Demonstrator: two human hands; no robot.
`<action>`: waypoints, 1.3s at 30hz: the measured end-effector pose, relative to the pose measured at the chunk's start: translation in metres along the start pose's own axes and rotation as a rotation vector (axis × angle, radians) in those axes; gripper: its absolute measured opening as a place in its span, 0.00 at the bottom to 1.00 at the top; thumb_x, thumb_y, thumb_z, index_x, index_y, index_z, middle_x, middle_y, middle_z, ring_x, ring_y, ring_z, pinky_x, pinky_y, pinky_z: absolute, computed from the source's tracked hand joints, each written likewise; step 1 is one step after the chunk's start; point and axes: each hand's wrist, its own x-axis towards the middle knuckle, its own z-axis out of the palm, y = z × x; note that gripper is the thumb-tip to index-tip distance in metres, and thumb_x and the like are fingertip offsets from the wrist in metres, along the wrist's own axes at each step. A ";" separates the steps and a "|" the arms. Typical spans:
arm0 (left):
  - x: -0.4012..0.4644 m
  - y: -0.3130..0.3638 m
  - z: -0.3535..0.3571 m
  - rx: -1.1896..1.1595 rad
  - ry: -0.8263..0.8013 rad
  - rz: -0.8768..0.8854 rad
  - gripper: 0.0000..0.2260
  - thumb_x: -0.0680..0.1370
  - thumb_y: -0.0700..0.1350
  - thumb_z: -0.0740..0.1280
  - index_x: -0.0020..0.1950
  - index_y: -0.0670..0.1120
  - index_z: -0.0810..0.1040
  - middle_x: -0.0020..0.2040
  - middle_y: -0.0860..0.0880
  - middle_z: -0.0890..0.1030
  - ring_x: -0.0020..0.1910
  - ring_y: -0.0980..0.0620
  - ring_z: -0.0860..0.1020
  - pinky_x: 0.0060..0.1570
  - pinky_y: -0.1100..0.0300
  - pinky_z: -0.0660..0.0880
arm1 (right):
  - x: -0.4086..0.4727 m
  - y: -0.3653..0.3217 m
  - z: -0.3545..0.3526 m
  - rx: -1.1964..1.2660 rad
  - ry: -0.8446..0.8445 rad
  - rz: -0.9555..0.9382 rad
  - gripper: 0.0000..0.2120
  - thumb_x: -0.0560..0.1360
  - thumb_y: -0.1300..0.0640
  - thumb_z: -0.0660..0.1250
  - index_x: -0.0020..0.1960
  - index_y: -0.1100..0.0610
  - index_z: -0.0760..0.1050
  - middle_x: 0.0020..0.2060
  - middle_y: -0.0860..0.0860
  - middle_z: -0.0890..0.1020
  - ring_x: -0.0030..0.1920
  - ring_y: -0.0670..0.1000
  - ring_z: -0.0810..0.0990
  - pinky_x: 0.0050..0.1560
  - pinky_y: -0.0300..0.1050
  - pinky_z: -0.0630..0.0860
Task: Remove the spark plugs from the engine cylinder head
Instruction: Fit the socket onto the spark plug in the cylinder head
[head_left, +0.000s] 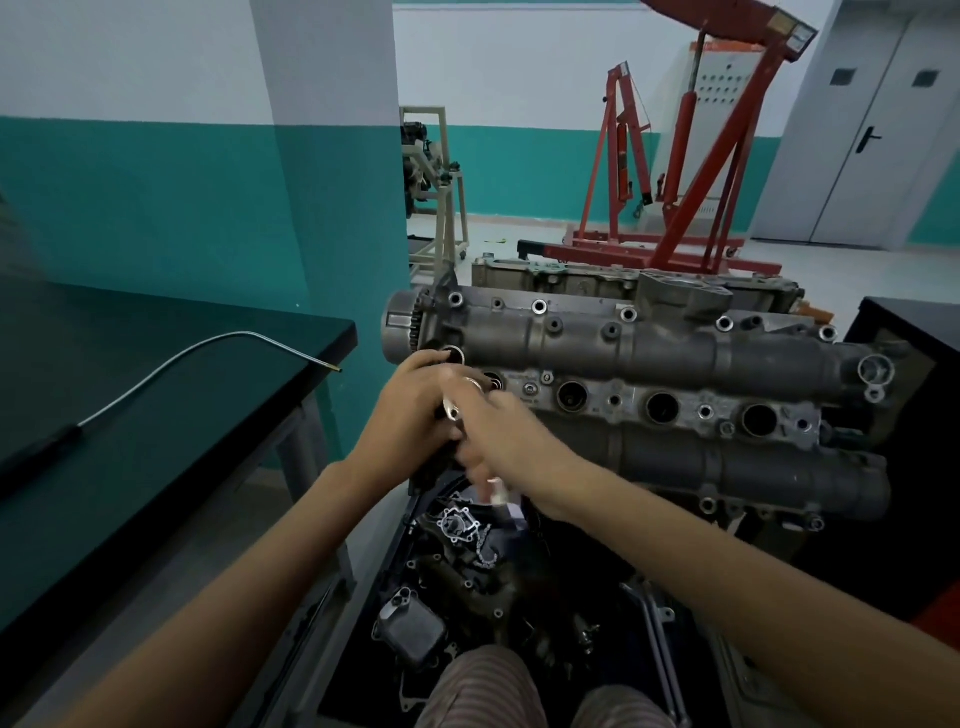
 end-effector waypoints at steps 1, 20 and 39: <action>0.002 0.000 0.001 0.015 -0.008 0.022 0.06 0.70 0.37 0.67 0.44 0.42 0.83 0.44 0.50 0.84 0.47 0.57 0.76 0.60 0.67 0.62 | 0.002 -0.002 -0.008 -0.325 0.081 -0.129 0.24 0.77 0.40 0.55 0.28 0.55 0.65 0.22 0.49 0.67 0.22 0.46 0.67 0.25 0.38 0.63; -0.005 0.008 0.009 -0.026 0.081 -0.070 0.12 0.74 0.43 0.60 0.42 0.40 0.82 0.38 0.48 0.83 0.41 0.56 0.74 0.50 0.64 0.67 | -0.008 -0.010 0.002 -0.173 0.110 -0.062 0.29 0.77 0.36 0.47 0.30 0.56 0.68 0.24 0.50 0.71 0.25 0.47 0.71 0.28 0.40 0.69; -0.003 0.008 0.012 0.198 0.176 0.066 0.11 0.72 0.43 0.61 0.39 0.41 0.82 0.33 0.49 0.81 0.39 0.54 0.69 0.41 0.69 0.60 | -0.003 -0.010 -0.013 -0.678 0.226 -0.232 0.27 0.76 0.35 0.50 0.31 0.54 0.69 0.23 0.46 0.73 0.25 0.43 0.73 0.29 0.40 0.68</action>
